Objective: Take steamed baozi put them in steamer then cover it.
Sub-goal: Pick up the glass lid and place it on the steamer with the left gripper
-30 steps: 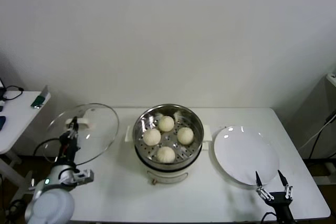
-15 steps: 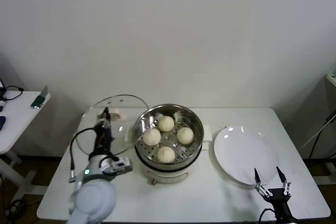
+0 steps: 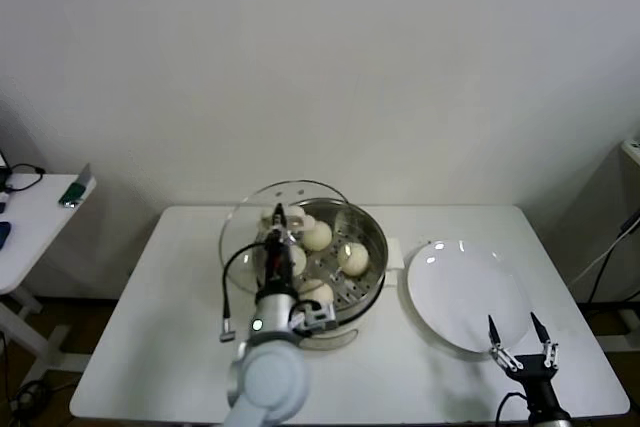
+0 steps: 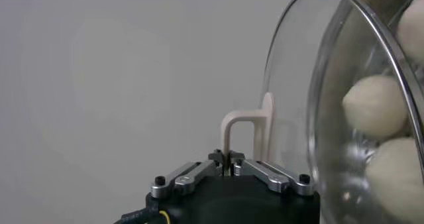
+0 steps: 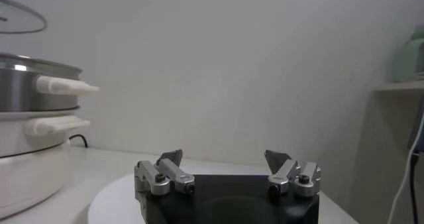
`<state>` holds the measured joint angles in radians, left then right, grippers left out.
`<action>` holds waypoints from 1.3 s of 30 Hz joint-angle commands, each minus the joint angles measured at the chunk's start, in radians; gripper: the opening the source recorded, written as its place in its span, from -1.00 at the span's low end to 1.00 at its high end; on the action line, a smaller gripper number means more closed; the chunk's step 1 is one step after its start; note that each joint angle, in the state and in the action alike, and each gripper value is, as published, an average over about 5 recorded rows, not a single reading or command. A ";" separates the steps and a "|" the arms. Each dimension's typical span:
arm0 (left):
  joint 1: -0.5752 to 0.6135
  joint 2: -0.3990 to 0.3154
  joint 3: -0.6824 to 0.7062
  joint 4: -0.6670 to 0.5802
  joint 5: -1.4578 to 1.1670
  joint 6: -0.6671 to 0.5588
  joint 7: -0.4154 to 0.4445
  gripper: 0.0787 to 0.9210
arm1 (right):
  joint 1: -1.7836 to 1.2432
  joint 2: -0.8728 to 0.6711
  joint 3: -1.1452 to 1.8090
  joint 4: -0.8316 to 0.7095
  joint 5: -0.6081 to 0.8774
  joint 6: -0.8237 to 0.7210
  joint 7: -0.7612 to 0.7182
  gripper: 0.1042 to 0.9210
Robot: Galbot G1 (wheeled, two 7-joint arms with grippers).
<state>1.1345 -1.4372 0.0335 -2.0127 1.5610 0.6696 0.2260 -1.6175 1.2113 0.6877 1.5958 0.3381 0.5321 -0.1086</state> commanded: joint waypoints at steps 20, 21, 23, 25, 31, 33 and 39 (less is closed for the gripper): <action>-0.043 -0.160 0.125 0.208 0.127 0.027 -0.002 -0.85 | 0.022 0.003 -0.002 -0.025 0.008 0.025 0.003 0.76; -0.043 -0.157 0.122 0.212 0.129 0.026 -0.001 -0.85 | 0.022 0.003 -0.002 -0.026 0.008 0.025 0.003 0.76; -0.042 -0.150 0.114 0.219 0.132 0.025 -0.001 -0.85 | 0.023 0.003 -0.002 -0.028 0.008 0.026 0.003 0.76; -0.043 -0.143 0.105 0.224 0.133 0.024 0.000 -0.85 | 0.023 0.003 -0.003 -0.028 0.008 0.027 0.002 0.76; -0.046 -0.122 0.084 0.228 0.130 0.024 0.000 -0.85 | 0.021 0.004 -0.003 -0.028 0.006 0.030 0.000 0.76; -0.045 -0.115 0.079 0.225 0.129 0.024 0.000 -0.85 | 0.020 0.005 -0.003 -0.028 0.006 0.031 -0.001 0.76; -0.042 -0.107 0.070 0.222 0.125 0.022 -0.003 -0.85 | 0.015 0.005 -0.004 -0.023 0.009 0.032 -0.005 0.76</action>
<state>1.0949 -1.5468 0.1072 -1.8010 1.6850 0.6846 0.2215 -1.6008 1.2166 0.6846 1.5693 0.3446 0.5639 -0.1111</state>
